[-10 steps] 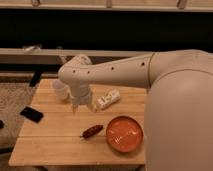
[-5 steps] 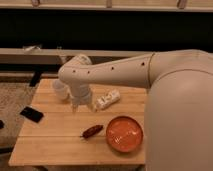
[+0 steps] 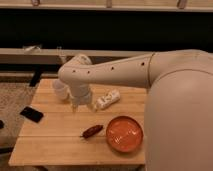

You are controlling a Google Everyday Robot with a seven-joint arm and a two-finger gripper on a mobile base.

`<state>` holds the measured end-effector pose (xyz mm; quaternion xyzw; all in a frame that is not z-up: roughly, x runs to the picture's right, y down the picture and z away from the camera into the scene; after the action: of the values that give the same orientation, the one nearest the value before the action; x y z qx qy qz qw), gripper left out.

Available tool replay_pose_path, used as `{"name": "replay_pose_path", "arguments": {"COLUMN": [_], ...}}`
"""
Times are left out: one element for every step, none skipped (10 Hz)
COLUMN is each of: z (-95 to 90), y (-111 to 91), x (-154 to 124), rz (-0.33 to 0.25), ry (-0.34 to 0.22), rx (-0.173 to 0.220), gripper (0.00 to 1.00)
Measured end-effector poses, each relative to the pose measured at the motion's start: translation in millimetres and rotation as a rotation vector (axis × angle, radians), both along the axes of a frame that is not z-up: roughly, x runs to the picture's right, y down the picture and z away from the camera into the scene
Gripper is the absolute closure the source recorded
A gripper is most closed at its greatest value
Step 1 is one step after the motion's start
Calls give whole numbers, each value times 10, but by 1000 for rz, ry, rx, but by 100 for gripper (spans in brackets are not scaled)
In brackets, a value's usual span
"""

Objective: Place the pepper on the white sponge

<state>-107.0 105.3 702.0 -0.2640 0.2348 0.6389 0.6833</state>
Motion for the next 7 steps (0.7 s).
{"name": "replay_pose_path", "arguments": {"z": [-11, -54, -91, -132, -122, -83, -11], "y": [27, 108, 185, 314, 387, 449, 531], "x": [14, -18, -41, -36, -17, -11, -20], "rz": [-13, -22, -31, -29, -21, -15, -3], "ry": [17, 34, 54, 86, 108, 120, 127], "rx": [7, 9, 19, 21, 21, 18, 7], "gripper": [35, 35, 35, 35, 35, 35, 35]}}
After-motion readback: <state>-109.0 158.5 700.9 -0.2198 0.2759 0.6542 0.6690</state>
